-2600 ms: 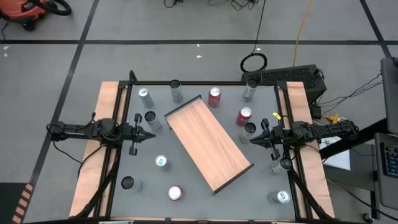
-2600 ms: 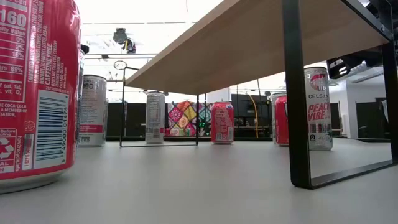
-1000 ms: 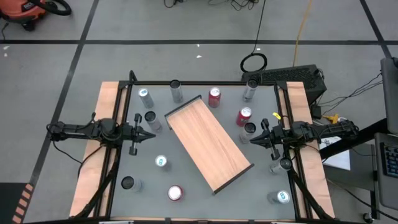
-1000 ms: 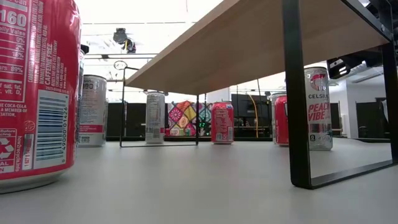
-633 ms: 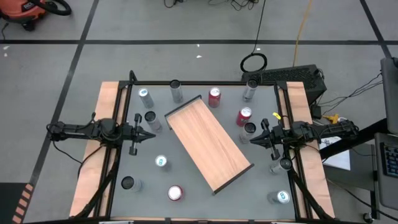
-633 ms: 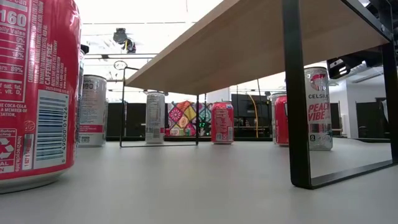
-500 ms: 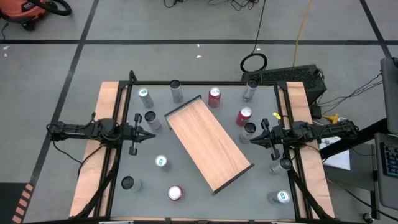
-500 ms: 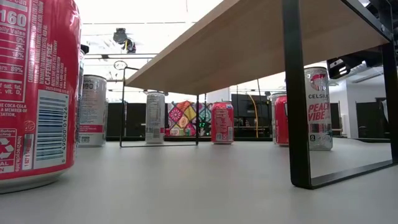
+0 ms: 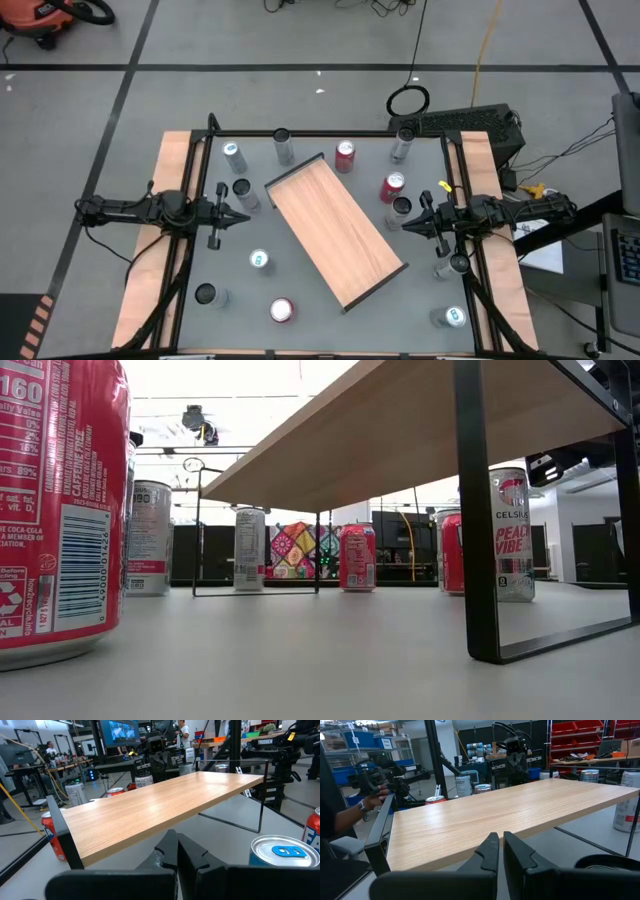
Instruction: Place canned beverage on shelf
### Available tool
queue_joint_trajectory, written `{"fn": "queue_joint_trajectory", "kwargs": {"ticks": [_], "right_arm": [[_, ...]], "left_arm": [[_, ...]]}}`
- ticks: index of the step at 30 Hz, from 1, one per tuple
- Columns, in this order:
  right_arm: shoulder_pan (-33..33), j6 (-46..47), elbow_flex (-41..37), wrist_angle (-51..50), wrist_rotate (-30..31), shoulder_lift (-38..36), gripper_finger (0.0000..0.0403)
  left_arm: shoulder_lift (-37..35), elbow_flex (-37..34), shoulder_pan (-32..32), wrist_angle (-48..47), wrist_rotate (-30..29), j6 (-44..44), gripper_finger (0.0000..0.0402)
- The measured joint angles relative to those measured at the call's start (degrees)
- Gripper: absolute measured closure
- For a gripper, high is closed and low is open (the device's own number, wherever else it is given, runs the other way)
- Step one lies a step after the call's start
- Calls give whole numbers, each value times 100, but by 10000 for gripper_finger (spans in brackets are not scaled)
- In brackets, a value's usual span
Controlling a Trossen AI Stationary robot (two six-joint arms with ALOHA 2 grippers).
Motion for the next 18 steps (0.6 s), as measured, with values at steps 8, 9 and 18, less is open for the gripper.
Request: {"fn": "queue_joint_trajectory", "kwargs": {"ticks": [8,9,18], "right_arm": [[2,-1,-1,-1,0,1,403],[0,-1,0,1,0,0,403],[1,-691,0,0,1,2,403]], "left_arm": [[2,-2,2,0,0,0,402],[0,0,2,0,0,0,401],[2,-2,0,143,-39,13,402]]}}
